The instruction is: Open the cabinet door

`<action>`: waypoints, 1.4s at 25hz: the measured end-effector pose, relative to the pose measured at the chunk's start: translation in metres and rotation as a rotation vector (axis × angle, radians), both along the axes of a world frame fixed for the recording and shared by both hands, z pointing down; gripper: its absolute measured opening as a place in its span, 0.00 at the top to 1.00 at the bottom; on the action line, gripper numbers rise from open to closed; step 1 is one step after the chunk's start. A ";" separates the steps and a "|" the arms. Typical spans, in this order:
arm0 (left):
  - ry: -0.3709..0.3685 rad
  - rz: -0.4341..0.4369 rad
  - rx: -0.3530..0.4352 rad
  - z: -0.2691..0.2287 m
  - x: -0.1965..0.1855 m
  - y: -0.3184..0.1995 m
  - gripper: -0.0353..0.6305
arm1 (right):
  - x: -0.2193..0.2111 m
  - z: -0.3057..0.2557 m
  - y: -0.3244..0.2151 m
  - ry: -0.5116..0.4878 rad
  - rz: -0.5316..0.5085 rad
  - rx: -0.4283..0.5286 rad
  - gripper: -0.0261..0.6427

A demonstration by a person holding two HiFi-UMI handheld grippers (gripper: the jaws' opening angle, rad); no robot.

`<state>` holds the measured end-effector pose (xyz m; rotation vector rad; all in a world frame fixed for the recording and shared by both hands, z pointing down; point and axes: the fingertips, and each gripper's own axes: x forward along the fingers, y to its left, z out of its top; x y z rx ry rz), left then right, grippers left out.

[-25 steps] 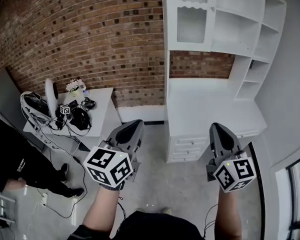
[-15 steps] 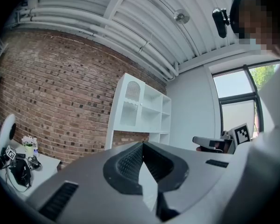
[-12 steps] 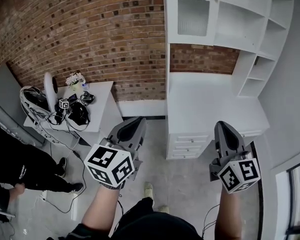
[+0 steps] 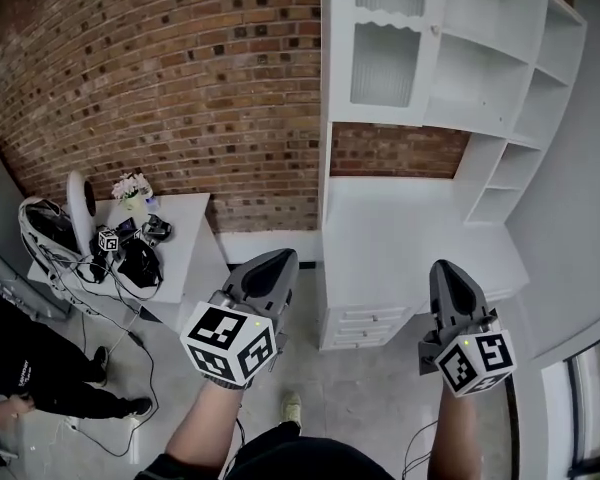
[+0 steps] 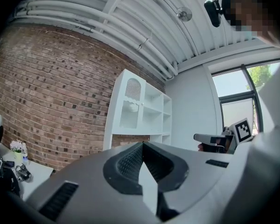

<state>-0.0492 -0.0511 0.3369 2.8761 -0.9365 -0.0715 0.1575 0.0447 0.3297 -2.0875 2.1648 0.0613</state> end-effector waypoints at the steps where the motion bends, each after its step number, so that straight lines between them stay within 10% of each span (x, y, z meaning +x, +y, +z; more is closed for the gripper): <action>1: 0.002 0.004 0.002 -0.001 0.002 -0.010 0.94 | 0.000 -0.001 -0.009 0.004 0.002 0.001 0.96; 20: -0.018 0.068 0.016 0.008 0.032 -0.176 0.94 | 0.014 0.005 -0.158 0.027 0.078 -0.023 0.95; 35: -0.024 -0.035 0.009 0.003 0.106 -0.256 0.94 | 0.108 -0.004 -0.275 0.026 -0.035 0.018 0.95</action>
